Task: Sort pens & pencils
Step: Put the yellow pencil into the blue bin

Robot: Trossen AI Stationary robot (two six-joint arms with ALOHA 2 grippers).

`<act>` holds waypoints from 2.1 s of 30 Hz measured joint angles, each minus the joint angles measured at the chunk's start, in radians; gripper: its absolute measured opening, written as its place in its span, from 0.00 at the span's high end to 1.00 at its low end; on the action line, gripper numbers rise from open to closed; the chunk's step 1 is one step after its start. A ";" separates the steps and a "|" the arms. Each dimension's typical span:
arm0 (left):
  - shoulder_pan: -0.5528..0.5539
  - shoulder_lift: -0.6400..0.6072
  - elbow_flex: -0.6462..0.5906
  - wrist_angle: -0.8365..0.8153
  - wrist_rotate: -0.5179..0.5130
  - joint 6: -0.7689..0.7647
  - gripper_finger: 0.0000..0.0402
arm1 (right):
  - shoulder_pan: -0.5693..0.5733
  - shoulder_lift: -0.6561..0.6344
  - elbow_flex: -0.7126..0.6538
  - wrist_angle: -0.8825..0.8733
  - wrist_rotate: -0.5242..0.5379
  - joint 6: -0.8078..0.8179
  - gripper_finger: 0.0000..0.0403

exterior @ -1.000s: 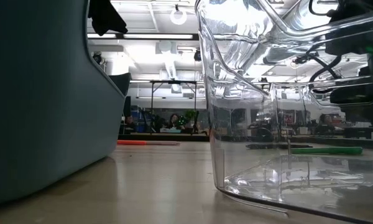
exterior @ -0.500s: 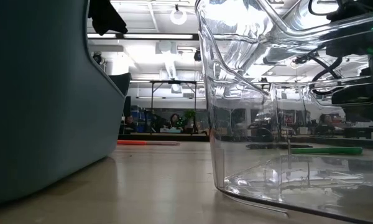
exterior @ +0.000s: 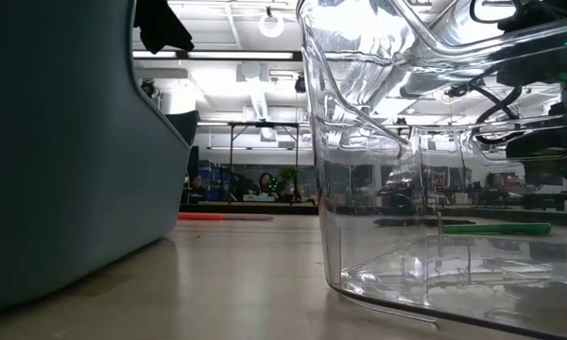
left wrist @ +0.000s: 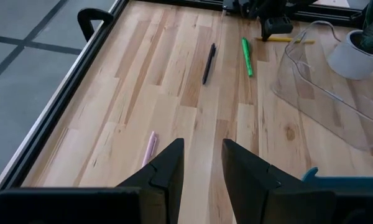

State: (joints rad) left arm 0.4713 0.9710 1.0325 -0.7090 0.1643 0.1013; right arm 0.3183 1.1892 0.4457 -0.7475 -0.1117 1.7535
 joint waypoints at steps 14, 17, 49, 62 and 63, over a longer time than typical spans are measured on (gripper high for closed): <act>0.000 0.000 0.000 0.002 0.003 0.021 0.76 | -0.093 0.002 0.157 -0.088 0.158 -0.126 0.99; 0.000 0.000 0.000 0.002 0.004 0.022 0.76 | -0.119 0.002 0.207 -0.112 0.191 -0.175 0.99; 0.000 0.005 0.000 0.307 0.133 -0.062 0.76 | -0.434 0.000 0.733 -0.049 0.529 -0.933 0.99; -0.001 0.149 0.001 0.518 0.361 -0.214 0.76 | -0.433 0.000 0.734 0.409 0.365 -1.142 0.99; -0.001 0.164 0.001 0.542 0.380 -0.223 0.76 | -0.433 0.000 0.734 0.437 0.357 -1.151 0.99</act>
State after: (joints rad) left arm 0.4700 1.1348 1.0332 -0.1667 0.5444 -0.1217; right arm -0.1143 1.1896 1.1797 -0.3105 0.2449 0.6022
